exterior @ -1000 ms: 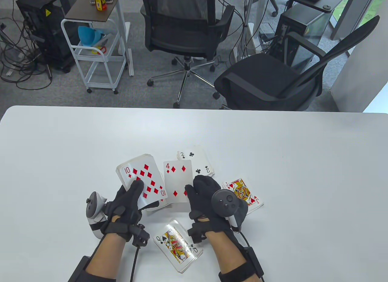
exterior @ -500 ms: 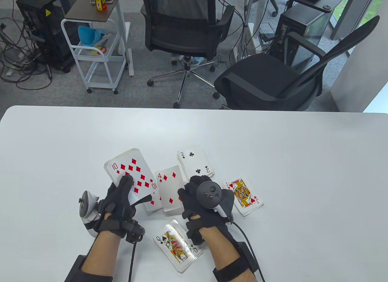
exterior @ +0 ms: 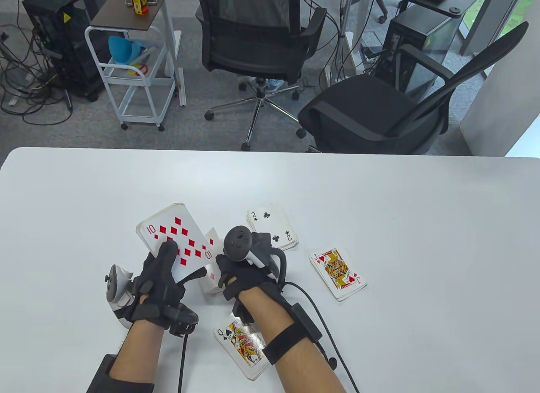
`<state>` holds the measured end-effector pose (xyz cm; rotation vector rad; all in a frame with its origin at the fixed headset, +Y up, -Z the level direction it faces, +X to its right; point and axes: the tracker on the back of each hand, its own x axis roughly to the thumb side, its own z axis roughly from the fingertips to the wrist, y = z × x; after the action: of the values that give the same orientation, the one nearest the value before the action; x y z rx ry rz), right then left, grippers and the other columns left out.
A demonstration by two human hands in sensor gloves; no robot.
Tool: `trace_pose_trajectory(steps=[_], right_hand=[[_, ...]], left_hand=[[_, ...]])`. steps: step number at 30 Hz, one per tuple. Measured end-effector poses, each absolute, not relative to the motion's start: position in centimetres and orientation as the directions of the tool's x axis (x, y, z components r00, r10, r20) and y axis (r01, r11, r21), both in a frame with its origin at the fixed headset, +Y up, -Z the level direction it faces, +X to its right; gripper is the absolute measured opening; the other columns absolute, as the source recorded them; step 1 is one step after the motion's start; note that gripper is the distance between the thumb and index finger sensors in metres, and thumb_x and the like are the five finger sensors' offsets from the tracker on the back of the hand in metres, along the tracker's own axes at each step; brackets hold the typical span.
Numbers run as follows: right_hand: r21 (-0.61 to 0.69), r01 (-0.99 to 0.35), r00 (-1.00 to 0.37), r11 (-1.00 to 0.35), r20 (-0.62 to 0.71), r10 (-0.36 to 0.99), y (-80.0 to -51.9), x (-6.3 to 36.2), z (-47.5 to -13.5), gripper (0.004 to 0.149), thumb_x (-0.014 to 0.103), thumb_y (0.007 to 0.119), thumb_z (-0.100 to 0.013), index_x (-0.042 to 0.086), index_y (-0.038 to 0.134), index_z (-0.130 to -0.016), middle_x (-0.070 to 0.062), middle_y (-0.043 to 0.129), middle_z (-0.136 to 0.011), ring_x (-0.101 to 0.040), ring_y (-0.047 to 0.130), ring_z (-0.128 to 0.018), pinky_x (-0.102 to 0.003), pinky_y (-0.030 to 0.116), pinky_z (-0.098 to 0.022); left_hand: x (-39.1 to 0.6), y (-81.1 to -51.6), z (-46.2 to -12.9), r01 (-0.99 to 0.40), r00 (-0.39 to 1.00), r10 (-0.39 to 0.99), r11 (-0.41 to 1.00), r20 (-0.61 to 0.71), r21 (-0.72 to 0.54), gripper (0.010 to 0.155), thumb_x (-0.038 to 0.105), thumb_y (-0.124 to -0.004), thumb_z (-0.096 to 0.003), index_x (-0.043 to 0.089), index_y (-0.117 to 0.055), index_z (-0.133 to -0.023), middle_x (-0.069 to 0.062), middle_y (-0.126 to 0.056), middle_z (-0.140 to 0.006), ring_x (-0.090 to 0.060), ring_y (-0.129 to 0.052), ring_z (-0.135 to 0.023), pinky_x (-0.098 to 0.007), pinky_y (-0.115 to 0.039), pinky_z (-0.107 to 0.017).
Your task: Playing card suit sorting
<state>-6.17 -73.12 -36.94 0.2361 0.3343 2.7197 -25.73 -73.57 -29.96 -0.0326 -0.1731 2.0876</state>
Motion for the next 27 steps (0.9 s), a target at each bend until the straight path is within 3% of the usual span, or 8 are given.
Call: trace_pose_trajectory(steps=[4, 6, 9, 17, 21, 27], right_hand=[[0.226, -0.117, -0.981, -0.967, 0.124, 0.148, -74.8, -7.5, -37.1, 0.039, 0.035, 0.086, -0.056, 0.004, 0.085, -0.080, -0.025, 0.055, -0.106, -0.054, 0.033, -0.102, -0.075, 0.027, -0.066], [0.208, -0.104, -0.982, -0.973, 0.136, 0.134, -75.2, -7.4, -37.0, 0.040, 0.038, 0.090, -0.054, 0.007, 0.083, -0.079, -0.024, 0.055, -0.106, -0.054, 0.034, -0.102, -0.075, 0.028, -0.066], [0.156, -0.179, -0.971, -0.971, 0.132, 0.200, -74.8, -6.3, -36.7, 0.041, 0.041, 0.093, -0.053, 0.009, 0.082, -0.077, -0.024, 0.057, -0.105, -0.054, 0.036, -0.101, -0.075, 0.029, -0.067], [0.056, -0.431, -0.890, -0.901, 0.139, 0.435, -71.9, 1.1, -33.8, 0.038, 0.043, 0.082, -0.057, 0.009, 0.084, -0.074, -0.024, 0.060, -0.103, -0.055, 0.040, -0.100, -0.074, 0.032, -0.066], [0.076, -0.681, -0.717, -0.728, 0.134, 0.685, -72.1, 4.6, -32.4, 0.041, 0.043, 0.076, -0.059, 0.007, 0.085, -0.076, -0.026, 0.059, -0.103, -0.056, 0.038, -0.100, -0.075, 0.030, -0.065], [-0.056, -0.779, -0.620, -0.625, 0.223, 0.752, -71.0, 6.3, -31.4, 0.044, 0.046, 0.073, -0.059, 0.009, 0.085, -0.079, -0.024, 0.060, -0.104, -0.055, 0.040, -0.100, -0.074, 0.031, -0.065]], left_hand=[[-25.7, -73.6, -30.0, -0.860, -0.500, 0.865, -0.489, 0.050, -0.142, 0.056, 0.056, -0.077, -0.0584, 0.027, -0.064, -0.105, 0.002, -0.083, -0.100, -0.029, -0.095, -0.084, -0.041, -0.094, -0.049], [-25.7, -73.6, -29.9, -0.859, -0.502, 0.863, -0.491, 0.051, -0.144, 0.056, 0.056, -0.077, -0.0585, 0.028, -0.064, -0.105, 0.002, -0.083, -0.100, -0.028, -0.095, -0.084, -0.041, -0.094, -0.049], [-25.8, -73.6, -29.9, -0.859, -0.502, 0.863, -0.491, 0.052, -0.144, 0.056, 0.056, -0.077, -0.0586, 0.028, -0.064, -0.105, 0.002, -0.083, -0.100, -0.028, -0.095, -0.084, -0.041, -0.094, -0.049], [-25.0, -73.9, -29.8, -0.874, -0.471, 0.882, -0.461, 0.033, -0.153, 0.056, 0.056, -0.077, -0.0585, 0.027, -0.064, -0.105, 0.002, -0.083, -0.100, -0.028, -0.095, -0.084, -0.041, -0.094, -0.049], [-24.0, -74.7, -29.8, -0.899, -0.416, 0.909, -0.411, 0.004, -0.152, 0.056, 0.055, -0.077, -0.0586, 0.027, -0.064, -0.105, 0.001, -0.083, -0.100, -0.028, -0.095, -0.084, -0.041, -0.094, -0.049], [-22.6, -75.5, -29.5, -0.922, -0.337, 0.941, -0.338, -0.037, -0.191, 0.056, 0.055, -0.077, -0.0585, 0.027, -0.064, -0.105, 0.001, -0.083, -0.100, -0.029, -0.095, -0.084, -0.042, -0.094, -0.048]])
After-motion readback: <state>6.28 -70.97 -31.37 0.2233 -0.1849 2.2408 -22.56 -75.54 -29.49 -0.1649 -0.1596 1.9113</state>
